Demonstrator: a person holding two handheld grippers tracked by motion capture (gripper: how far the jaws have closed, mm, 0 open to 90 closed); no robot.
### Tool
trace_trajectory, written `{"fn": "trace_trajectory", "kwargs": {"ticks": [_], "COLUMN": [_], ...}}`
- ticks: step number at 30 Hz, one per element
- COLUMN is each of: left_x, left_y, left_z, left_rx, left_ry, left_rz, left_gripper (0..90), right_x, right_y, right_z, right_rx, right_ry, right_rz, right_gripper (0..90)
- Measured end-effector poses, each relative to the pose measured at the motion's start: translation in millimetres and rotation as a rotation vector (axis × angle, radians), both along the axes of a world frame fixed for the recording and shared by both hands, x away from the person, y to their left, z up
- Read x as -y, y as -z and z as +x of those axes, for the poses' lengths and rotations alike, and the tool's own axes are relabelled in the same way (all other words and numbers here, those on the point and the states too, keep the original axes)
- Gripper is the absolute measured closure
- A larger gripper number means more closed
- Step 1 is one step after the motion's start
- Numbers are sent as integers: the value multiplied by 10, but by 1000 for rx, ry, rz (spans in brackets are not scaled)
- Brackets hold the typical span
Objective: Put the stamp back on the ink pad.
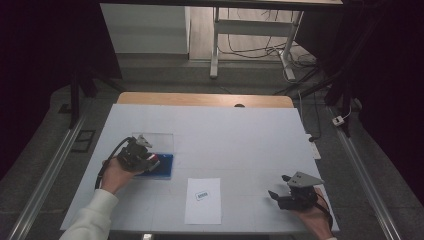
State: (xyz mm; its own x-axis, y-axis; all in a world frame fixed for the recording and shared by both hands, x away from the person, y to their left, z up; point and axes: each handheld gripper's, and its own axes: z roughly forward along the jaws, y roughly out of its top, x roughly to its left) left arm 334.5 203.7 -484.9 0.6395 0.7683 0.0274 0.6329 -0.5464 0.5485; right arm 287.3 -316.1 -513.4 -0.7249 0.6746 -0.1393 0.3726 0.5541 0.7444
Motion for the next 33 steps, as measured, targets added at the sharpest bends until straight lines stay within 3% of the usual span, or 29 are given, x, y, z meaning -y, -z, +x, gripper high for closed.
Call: {"fn": "trace_trajectory", "kwargs": {"ticks": [4,9,17,23,28,33], "left_x": [-33,-71,-112,-155,-171,-181], "left_y": [-71,-86,-39,84,189,257], "left_z": [-97,-320,-617,-852,-978,-999], "left_rx": [56,118,134,124,128,119], "left_ry": [-7,-21,-26,-21,-15,-15], "left_rz": [-40,-93,-166,-228,-241,-249], "left_gripper": [432,361,316,313,313,314], "right_x": [-4,-4,-10,3,8,10], "right_y": [-4,-3,-11,-25,-39,-41], "right_z": [-1,1,-9,-21,-35,-52], "right_rx": [-1,-2,9,21,40,46], "right_ry": [1,1,0,1,-14,-29], "right_rz": [1,4,3,20,30,33], "right_gripper": [237,236,236,236,236,237]}}
